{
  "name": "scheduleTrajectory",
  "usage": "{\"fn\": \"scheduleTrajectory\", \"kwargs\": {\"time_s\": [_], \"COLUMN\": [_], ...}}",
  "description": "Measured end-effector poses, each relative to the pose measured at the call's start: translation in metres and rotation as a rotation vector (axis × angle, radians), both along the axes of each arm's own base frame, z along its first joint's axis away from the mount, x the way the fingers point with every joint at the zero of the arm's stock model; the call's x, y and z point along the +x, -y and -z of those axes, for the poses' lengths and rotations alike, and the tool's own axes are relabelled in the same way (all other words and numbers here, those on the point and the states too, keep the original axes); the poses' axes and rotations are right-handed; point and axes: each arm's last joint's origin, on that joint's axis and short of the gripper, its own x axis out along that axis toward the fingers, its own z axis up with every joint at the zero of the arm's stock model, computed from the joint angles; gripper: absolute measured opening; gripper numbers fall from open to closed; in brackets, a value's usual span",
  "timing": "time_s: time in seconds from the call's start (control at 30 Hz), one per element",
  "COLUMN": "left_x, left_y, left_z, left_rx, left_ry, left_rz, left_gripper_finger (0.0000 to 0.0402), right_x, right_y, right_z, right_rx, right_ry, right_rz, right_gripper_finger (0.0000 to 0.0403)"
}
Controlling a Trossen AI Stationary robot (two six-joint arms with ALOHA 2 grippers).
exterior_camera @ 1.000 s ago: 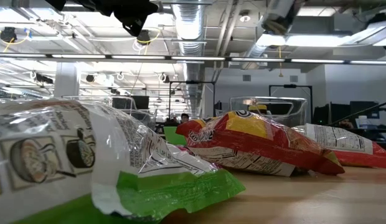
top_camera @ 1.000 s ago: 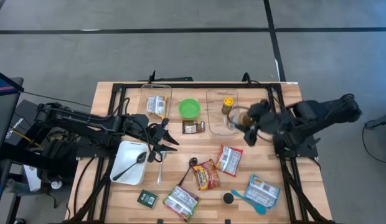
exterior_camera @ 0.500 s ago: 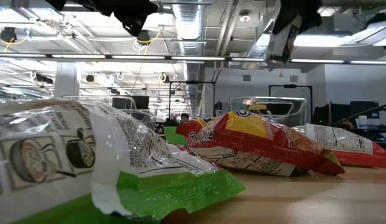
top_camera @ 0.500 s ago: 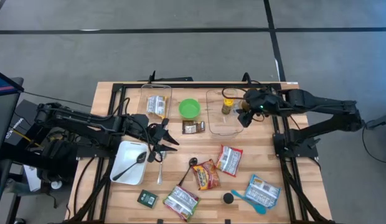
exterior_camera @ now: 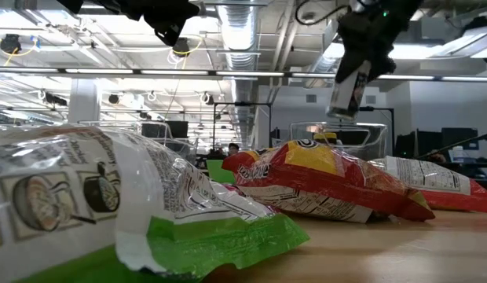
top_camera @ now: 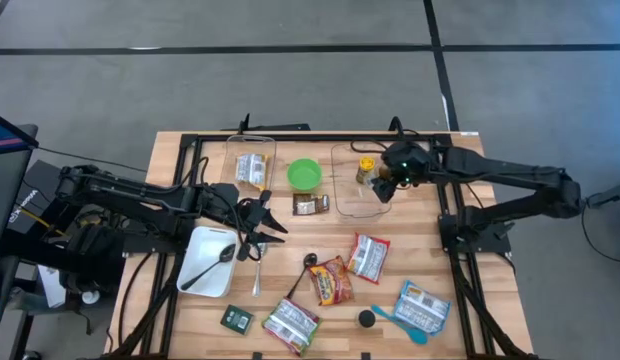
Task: Pick & Place Food Item
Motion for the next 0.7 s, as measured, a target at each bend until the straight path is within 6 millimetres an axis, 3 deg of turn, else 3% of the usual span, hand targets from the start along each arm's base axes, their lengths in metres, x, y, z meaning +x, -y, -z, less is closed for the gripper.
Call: {"fn": "scheduleTrajectory", "kwargs": {"time_s": [0.33,0.47,0.7], "left_x": [0.000,0.000,0.000], "left_y": [0.000,0.000,0.000], "left_z": [0.000,0.000,-0.001], "left_rx": [0.000,0.000,-0.001], "left_ry": [0.000,0.000,0.007], "left_rz": [0.000,0.000,0.000], "left_gripper_finger": [0.0108,0.0108,0.0108], "right_x": [0.000,0.009,0.033], "right_y": [0.011,0.015,0.022], "right_z": [0.019,0.030,0.065], "right_rx": [0.029,0.041,0.073], "right_ry": [0.018,-0.021,-0.173], "right_rz": [-0.017,-0.020,-0.055], "right_gripper_finger": [0.0282,0.0282,0.0282]}}
